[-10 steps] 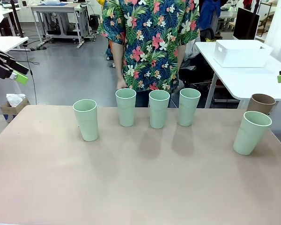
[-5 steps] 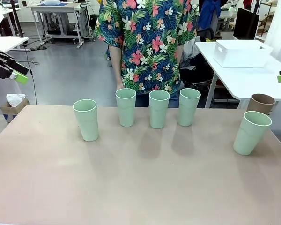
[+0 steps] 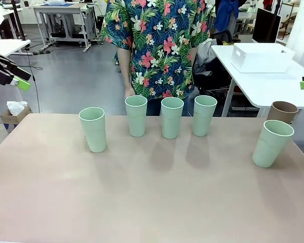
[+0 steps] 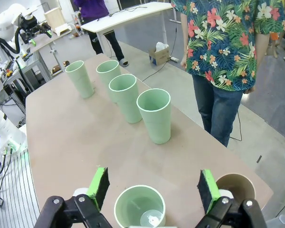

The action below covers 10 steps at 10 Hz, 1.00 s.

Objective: Stack the cups and store them in the basket.
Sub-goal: Pick up two Reusable plastic cups , one in each hand.

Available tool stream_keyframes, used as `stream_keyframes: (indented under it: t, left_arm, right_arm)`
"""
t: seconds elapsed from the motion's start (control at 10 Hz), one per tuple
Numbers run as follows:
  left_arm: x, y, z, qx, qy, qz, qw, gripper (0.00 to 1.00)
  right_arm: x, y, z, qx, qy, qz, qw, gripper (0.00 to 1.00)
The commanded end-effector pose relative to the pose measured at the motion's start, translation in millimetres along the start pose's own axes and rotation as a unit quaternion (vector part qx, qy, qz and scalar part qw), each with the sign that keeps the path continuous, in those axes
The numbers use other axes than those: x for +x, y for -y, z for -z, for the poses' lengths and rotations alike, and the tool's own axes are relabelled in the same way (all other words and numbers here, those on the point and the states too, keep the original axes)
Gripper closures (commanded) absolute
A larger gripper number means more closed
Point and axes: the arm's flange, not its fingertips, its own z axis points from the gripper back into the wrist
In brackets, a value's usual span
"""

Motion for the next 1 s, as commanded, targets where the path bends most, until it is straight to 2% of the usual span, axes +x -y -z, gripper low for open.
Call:
stream_keyframes:
  t: [0.0, 0.7, 0.9]
  left_arm:
    - [1.2, 0.0, -1.9, -0.003, 0.002, 0.003, 1.000, 0.00]
    - [0.0, 0.0, 0.0, 0.000, 0.000, 0.000, 1.000, 0.00]
    - [4.2, -26.3, 17.0, -0.008, 0.006, 0.009, 1.000, 0.00]
  right_arm:
    - [1.3, -0.6, 0.4, 0.000, 0.001, -0.002, 1.000, 0.00]
    - [0.0, 0.0, 0.0, 0.000, 0.000, 0.000, 1.000, 0.00]
    - [16.3, 56.4, -6.5, 0.042, 0.020, 0.006, 0.999, 0.00]
